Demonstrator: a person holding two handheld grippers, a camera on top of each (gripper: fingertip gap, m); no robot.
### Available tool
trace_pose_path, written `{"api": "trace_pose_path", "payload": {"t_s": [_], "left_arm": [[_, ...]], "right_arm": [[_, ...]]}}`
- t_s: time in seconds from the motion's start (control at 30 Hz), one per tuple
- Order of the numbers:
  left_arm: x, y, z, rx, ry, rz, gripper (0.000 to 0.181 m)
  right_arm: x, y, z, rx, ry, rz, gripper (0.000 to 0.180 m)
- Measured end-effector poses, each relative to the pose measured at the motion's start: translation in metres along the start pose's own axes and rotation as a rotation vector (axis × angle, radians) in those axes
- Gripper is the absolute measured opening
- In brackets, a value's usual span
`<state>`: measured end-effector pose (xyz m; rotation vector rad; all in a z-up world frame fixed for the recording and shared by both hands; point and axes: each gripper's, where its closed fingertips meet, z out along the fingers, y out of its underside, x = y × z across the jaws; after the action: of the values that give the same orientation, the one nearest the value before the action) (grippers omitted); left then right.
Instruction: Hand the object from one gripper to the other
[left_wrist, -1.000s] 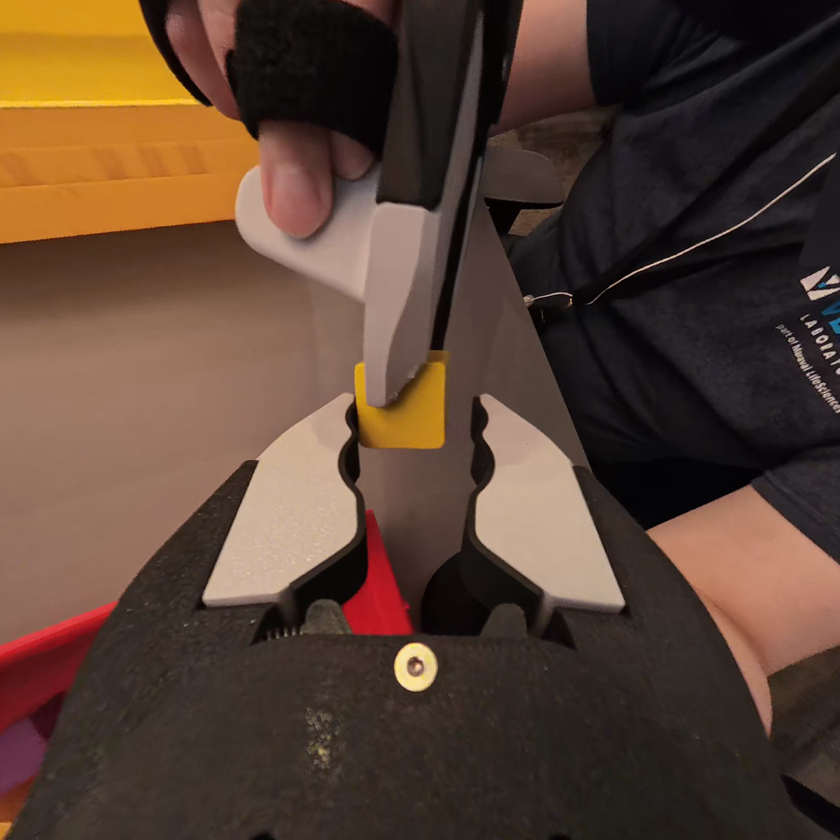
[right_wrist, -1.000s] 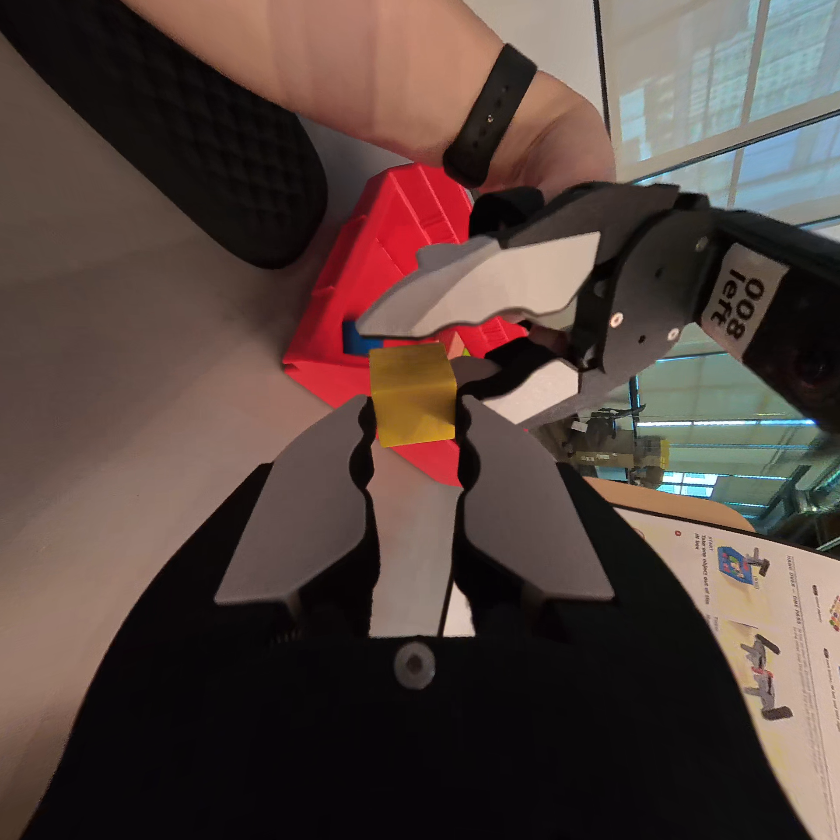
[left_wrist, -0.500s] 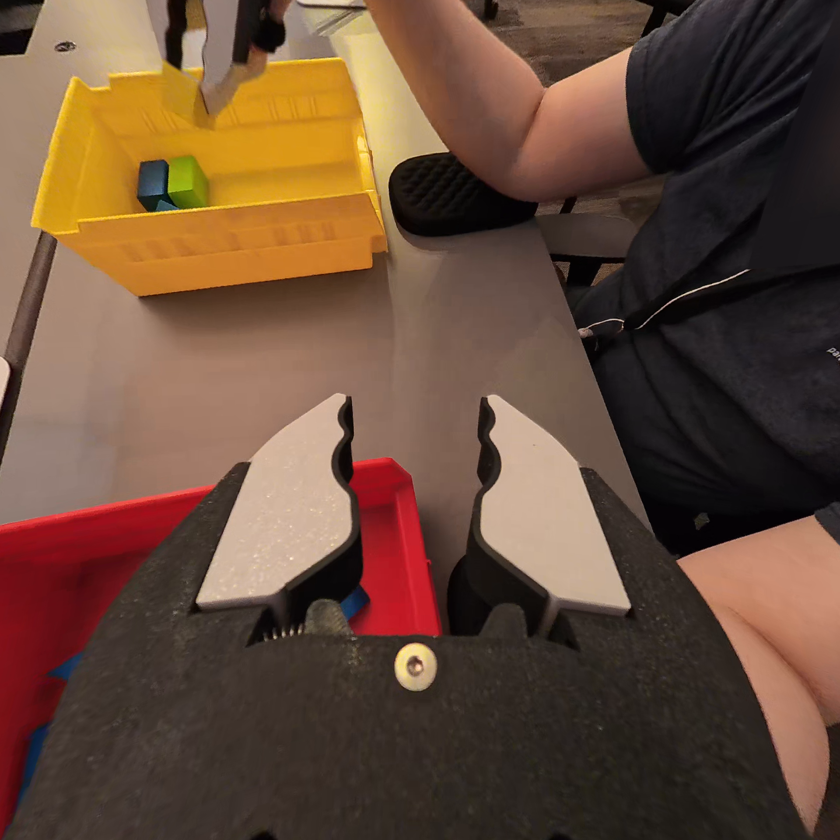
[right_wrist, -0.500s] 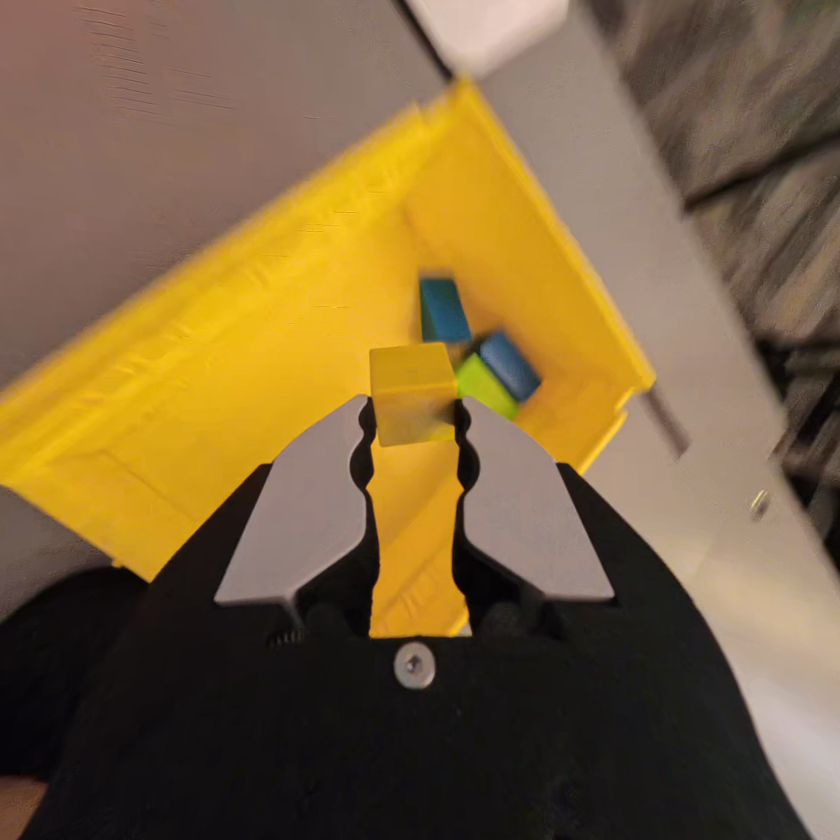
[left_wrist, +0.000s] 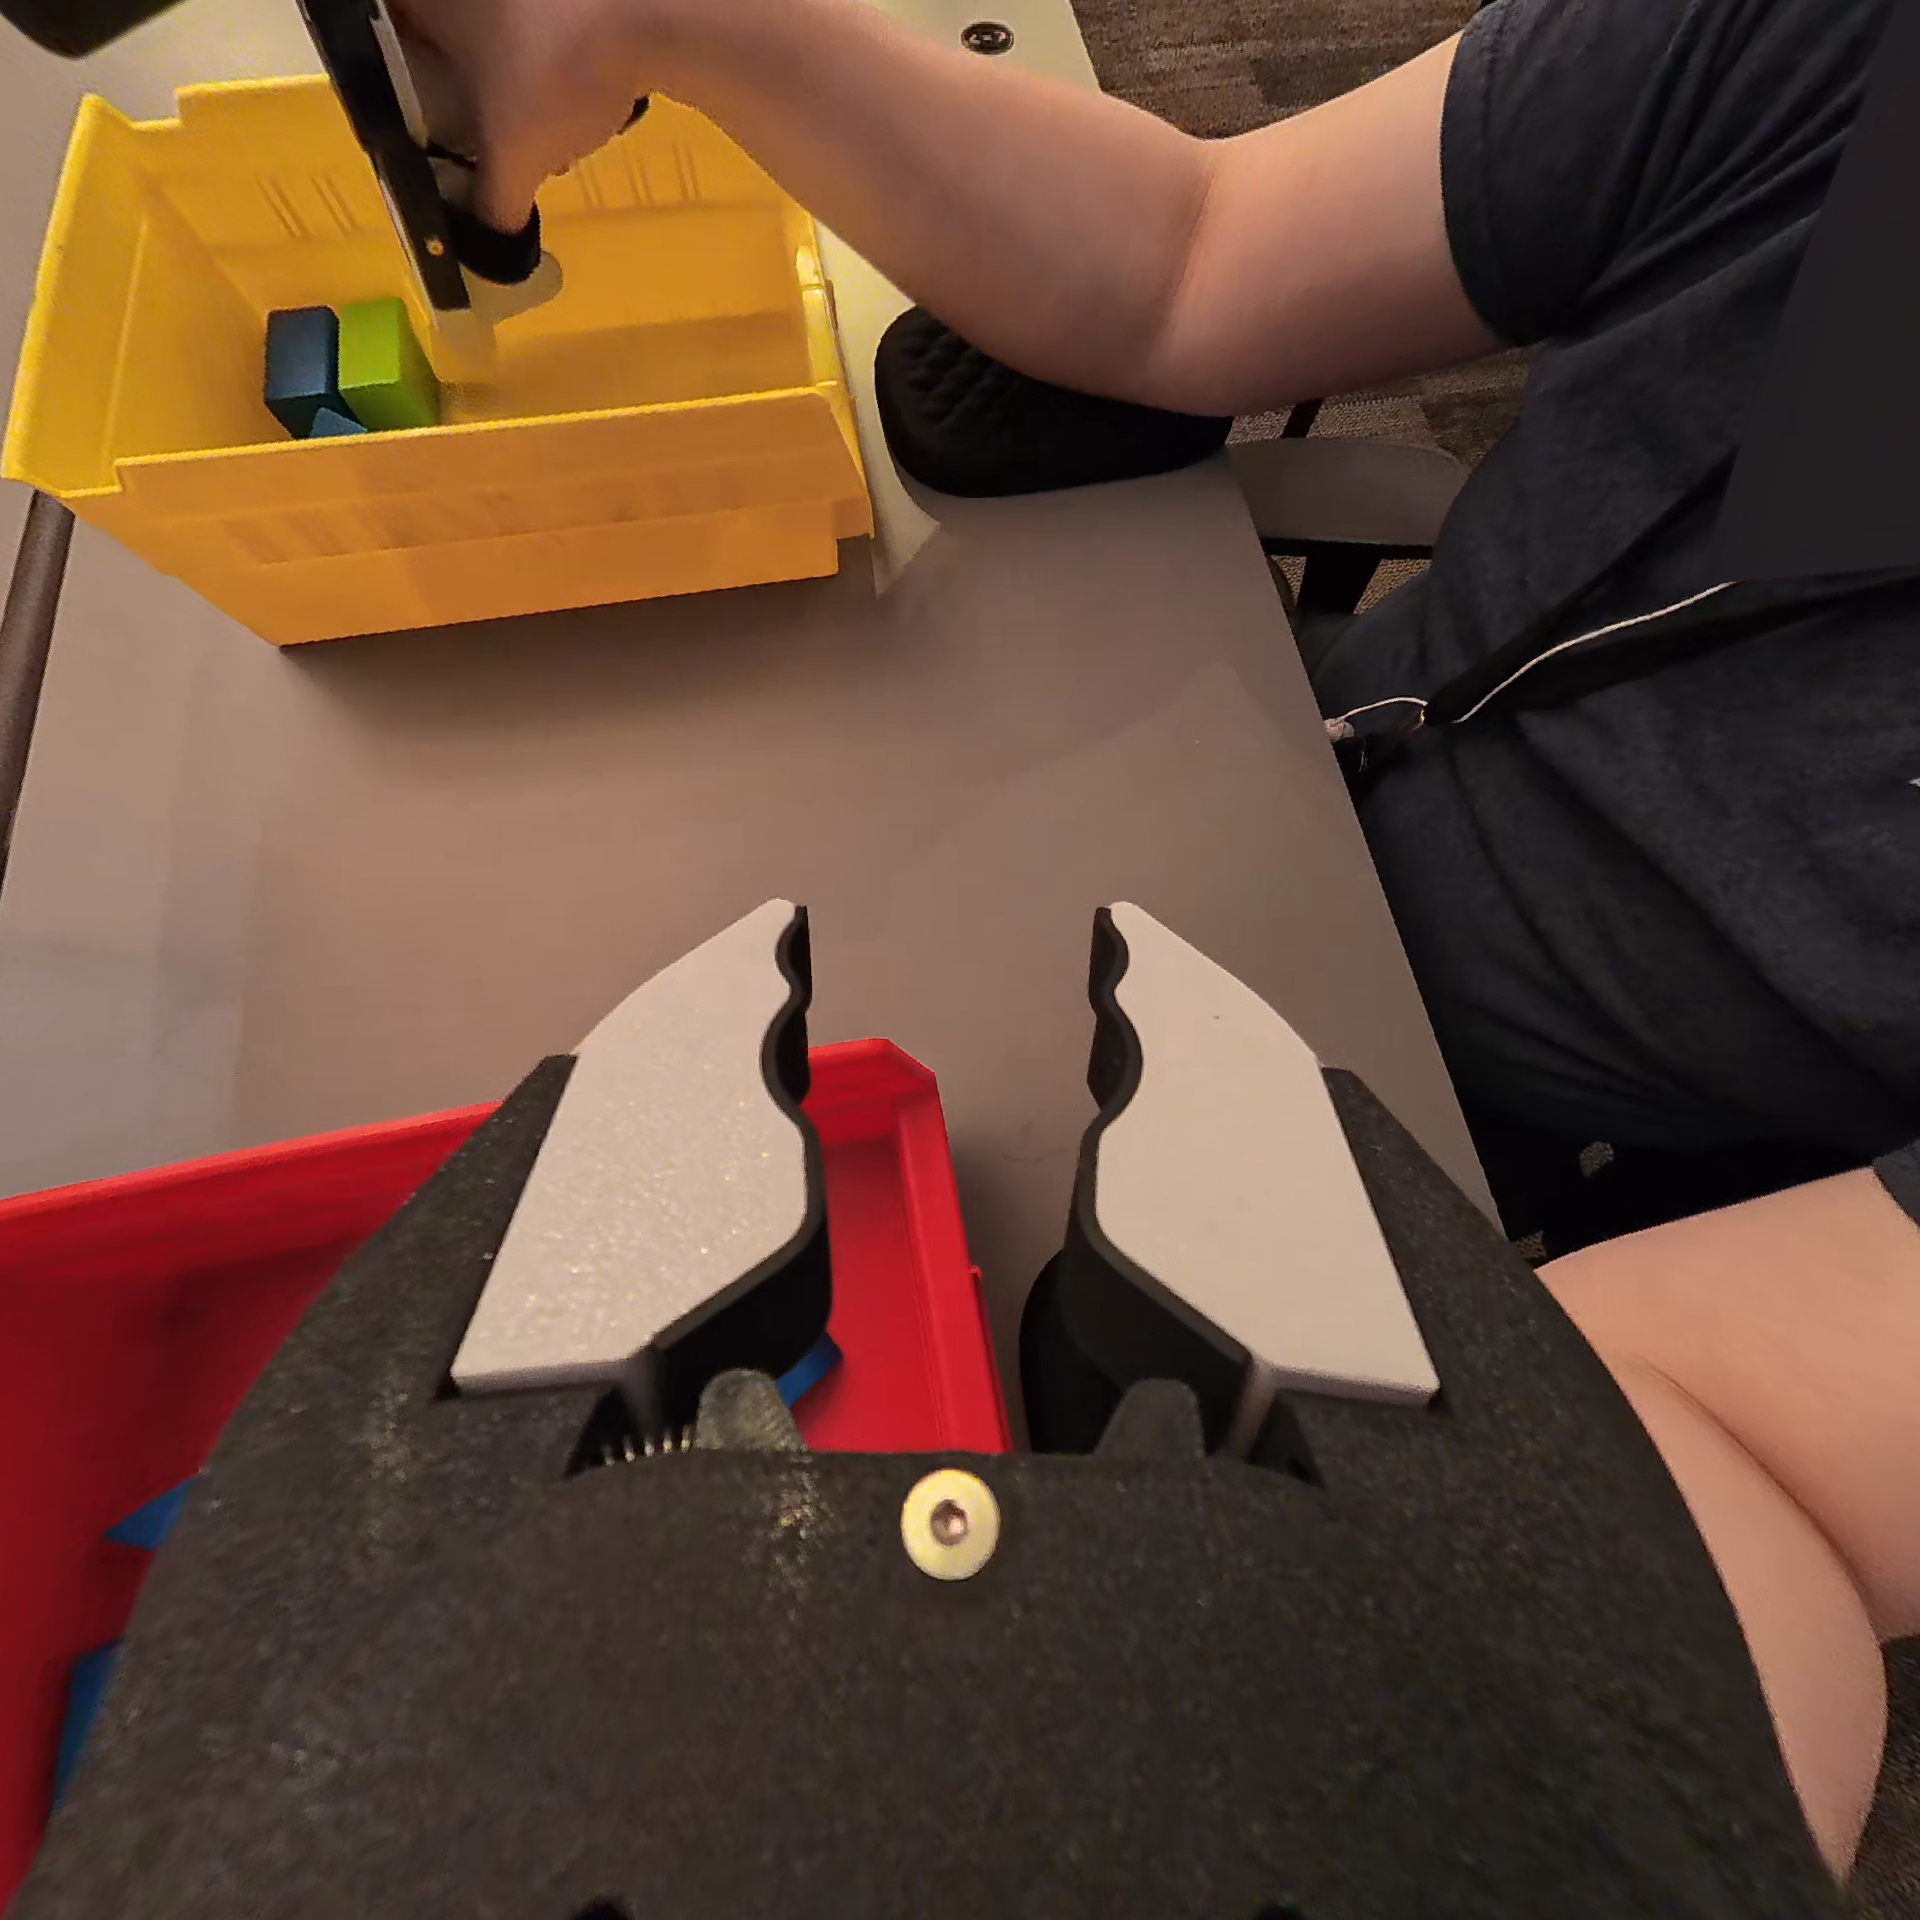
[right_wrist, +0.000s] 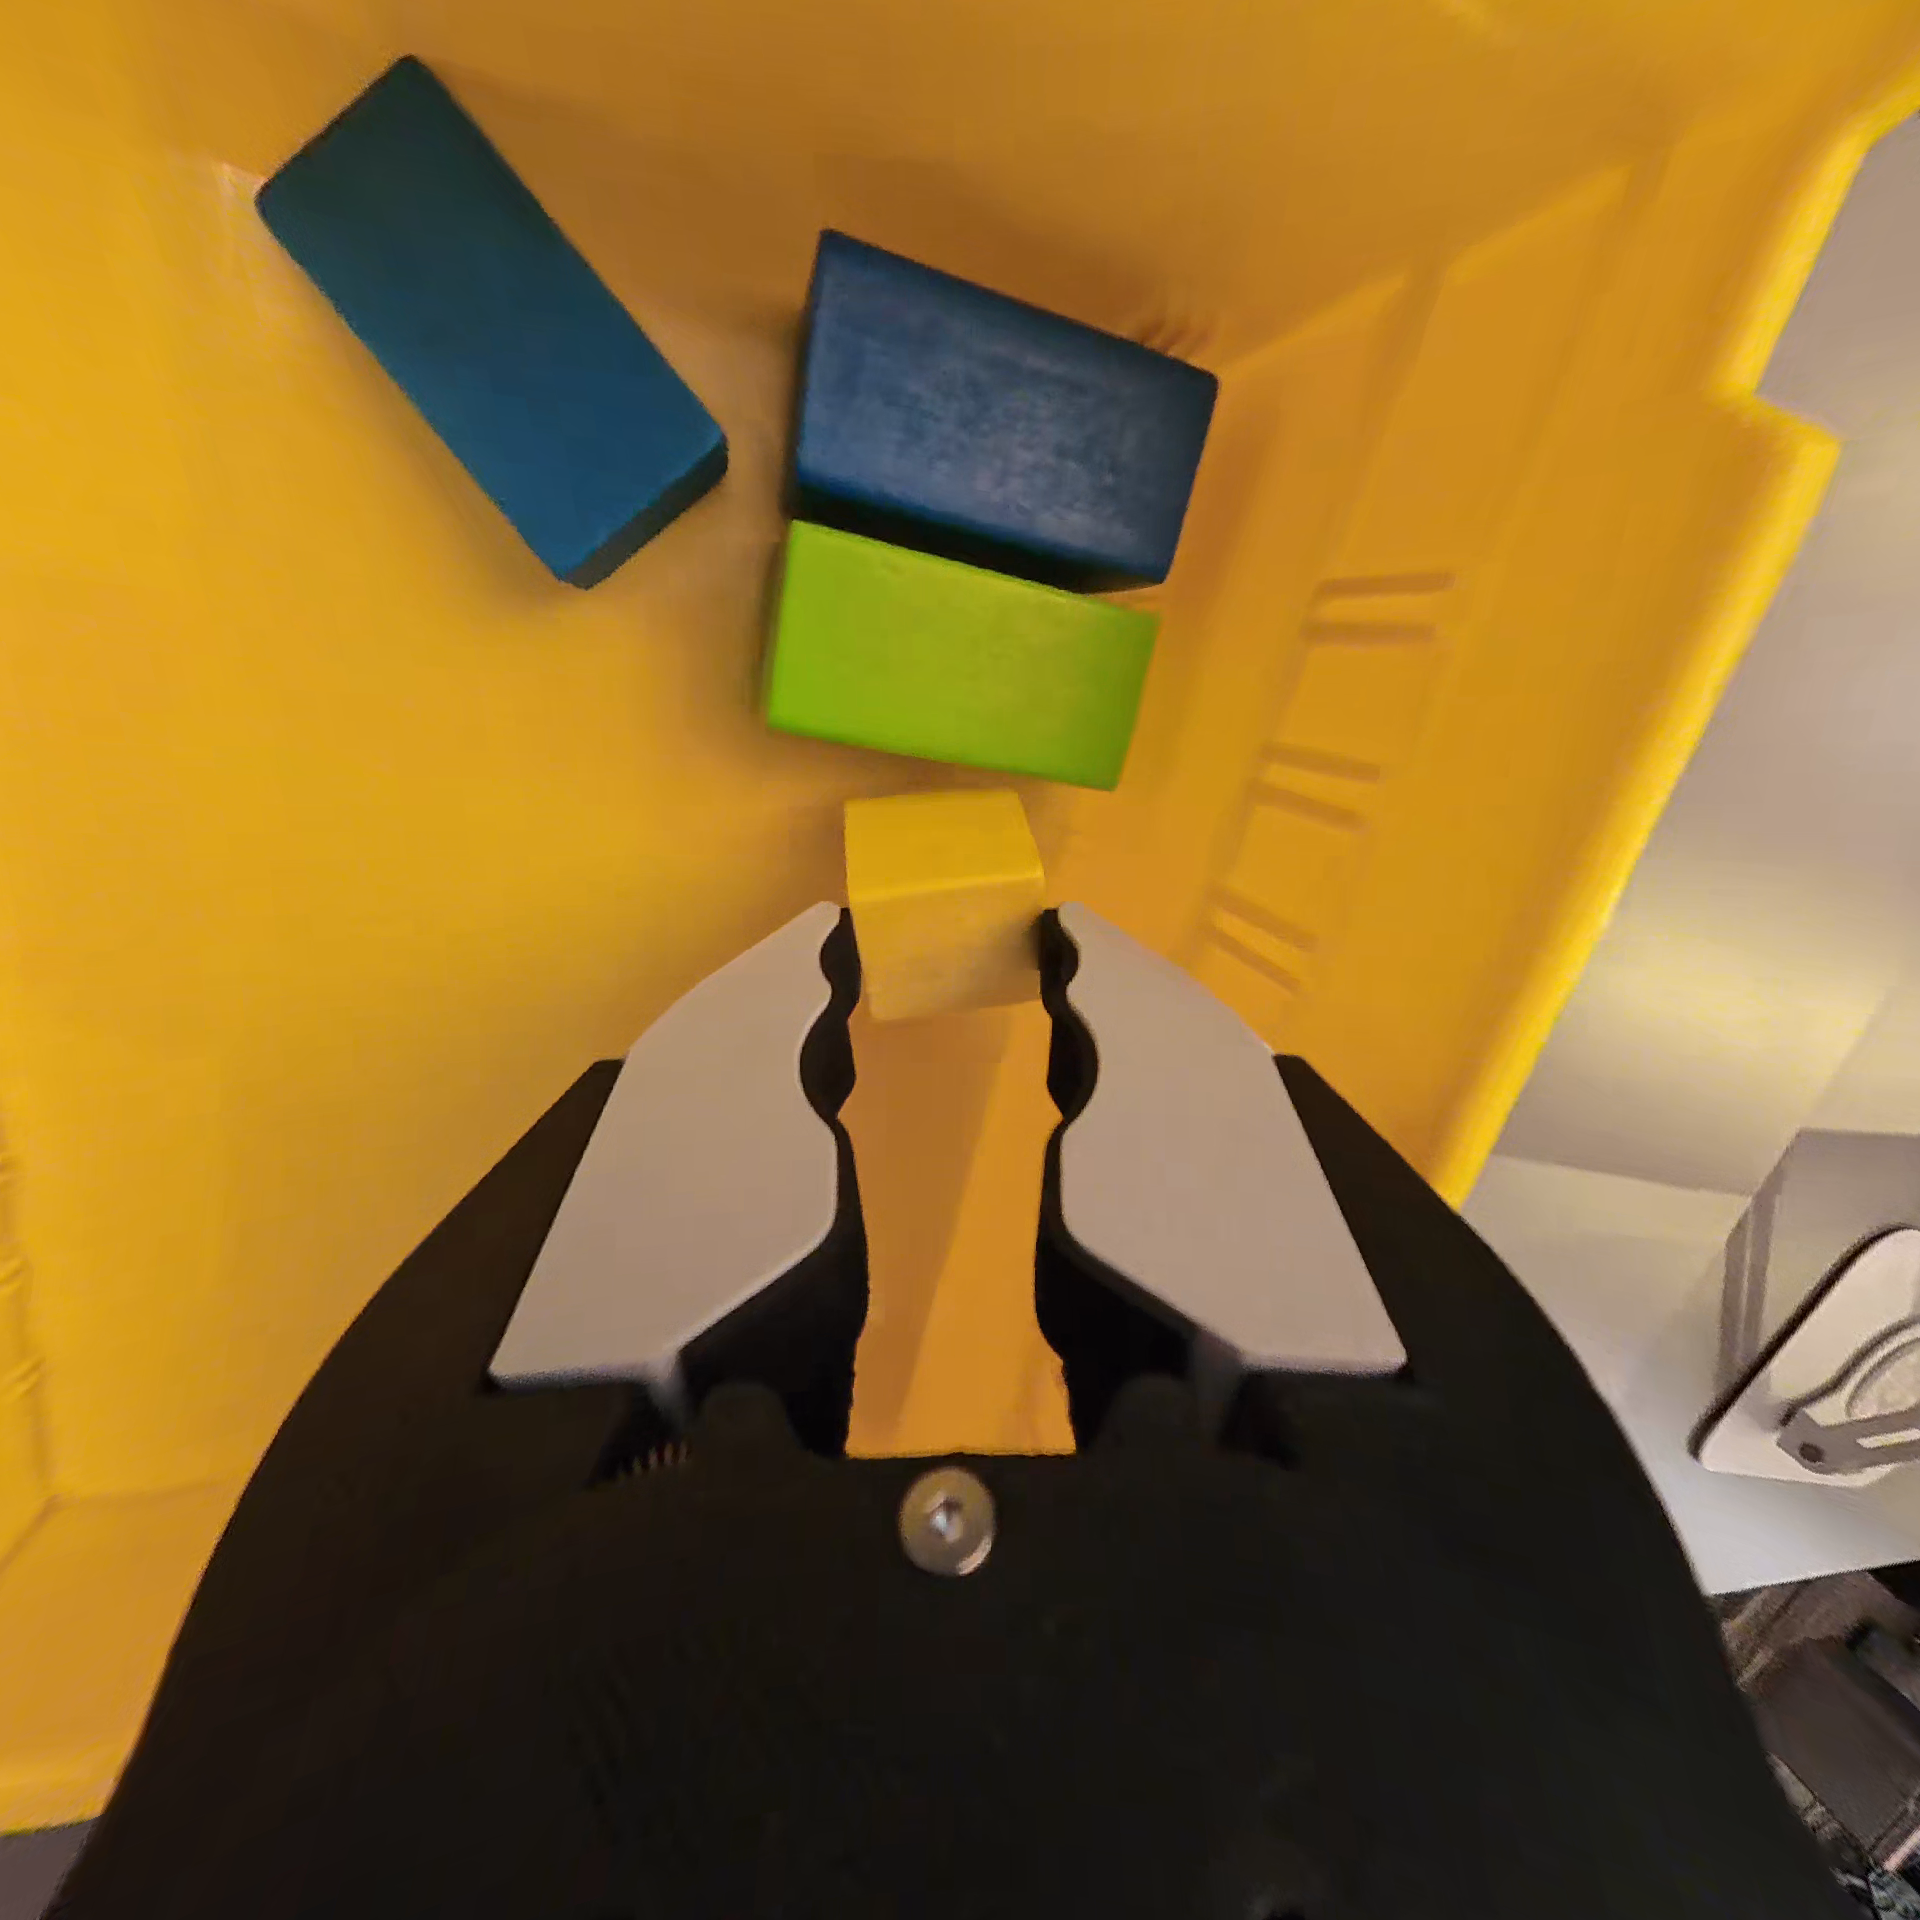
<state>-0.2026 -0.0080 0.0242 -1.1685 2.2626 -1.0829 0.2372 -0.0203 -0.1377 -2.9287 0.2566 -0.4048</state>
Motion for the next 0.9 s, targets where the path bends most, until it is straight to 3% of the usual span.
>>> {"api": "trace_pose_path", "payload": {"t_s": [0.23,0.4,0.63,0.9], "left_arm": [[-0.002,0.002,-0.001,-0.005,-0.009,-0.004,0.050],[-0.026,0.012,-0.017,-0.002,-0.152,-0.080,0.047],[-0.093,0.085,-0.060,-0.233,-0.571,-0.410,0.045],[-0.127,0.169,-0.033,-0.528,-0.577,-0.545,0.043]], "right_arm": [[0.003,-0.001,0.010,-0.018,0.037,0.010,0.035],[0.003,-0.001,0.010,-0.027,0.037,-0.001,0.037],[-0.008,-0.015,-0.016,0.089,-0.033,-0.039,0.043],[-0.018,-0.026,-0.058,0.243,-0.103,-0.058,0.043]]}}
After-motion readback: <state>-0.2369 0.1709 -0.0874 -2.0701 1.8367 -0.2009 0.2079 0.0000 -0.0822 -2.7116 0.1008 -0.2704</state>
